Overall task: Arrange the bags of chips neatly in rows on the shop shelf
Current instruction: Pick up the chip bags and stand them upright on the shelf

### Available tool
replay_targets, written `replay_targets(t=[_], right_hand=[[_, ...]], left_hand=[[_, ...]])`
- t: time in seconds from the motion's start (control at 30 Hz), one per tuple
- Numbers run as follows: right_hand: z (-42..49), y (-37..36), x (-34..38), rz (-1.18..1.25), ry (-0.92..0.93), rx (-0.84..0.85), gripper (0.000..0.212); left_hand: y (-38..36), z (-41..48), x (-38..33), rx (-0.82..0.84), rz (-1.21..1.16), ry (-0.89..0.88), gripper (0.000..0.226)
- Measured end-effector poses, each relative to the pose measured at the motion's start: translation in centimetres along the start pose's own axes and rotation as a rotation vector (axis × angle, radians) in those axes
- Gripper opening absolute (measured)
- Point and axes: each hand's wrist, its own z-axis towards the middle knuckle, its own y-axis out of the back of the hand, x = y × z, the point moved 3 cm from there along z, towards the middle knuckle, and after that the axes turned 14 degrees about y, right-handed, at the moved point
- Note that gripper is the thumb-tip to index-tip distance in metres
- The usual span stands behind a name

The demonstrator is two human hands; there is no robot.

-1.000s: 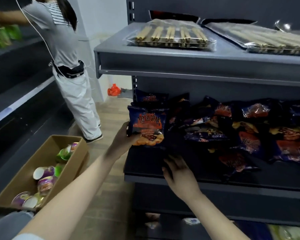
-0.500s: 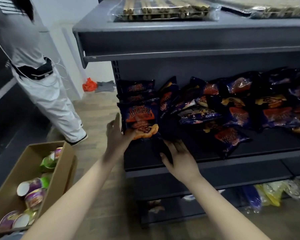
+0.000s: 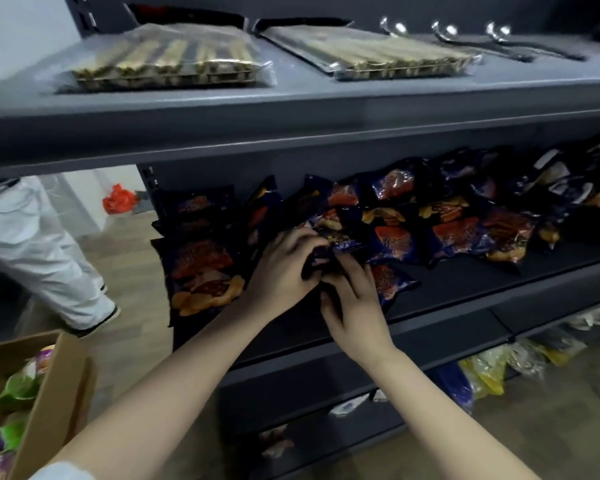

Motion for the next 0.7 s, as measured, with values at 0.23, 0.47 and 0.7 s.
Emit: replay_targets(t=[0.23, 0.47, 0.7], right_hand=[[-1.4, 5.6, -7.1, -0.118, -0.165, -0.048, 0.038], [-2.9, 8.2, -12.0, -0.16, -0.211, -0.034, 0.036], [-4.4, 9.7, -15.8, -0.185, -0.251, 0.053, 0.044]], left_hand=[[-5.3, 2.0, -5.9, 0.094, 0.005, -0.127, 0.052], [-8.6, 5.3, -8.8, -0.032, 0.211, 0.067, 0.073], [-10.7, 8.9, -9.1, 0.135, 0.347, 0.508, 0.096]])
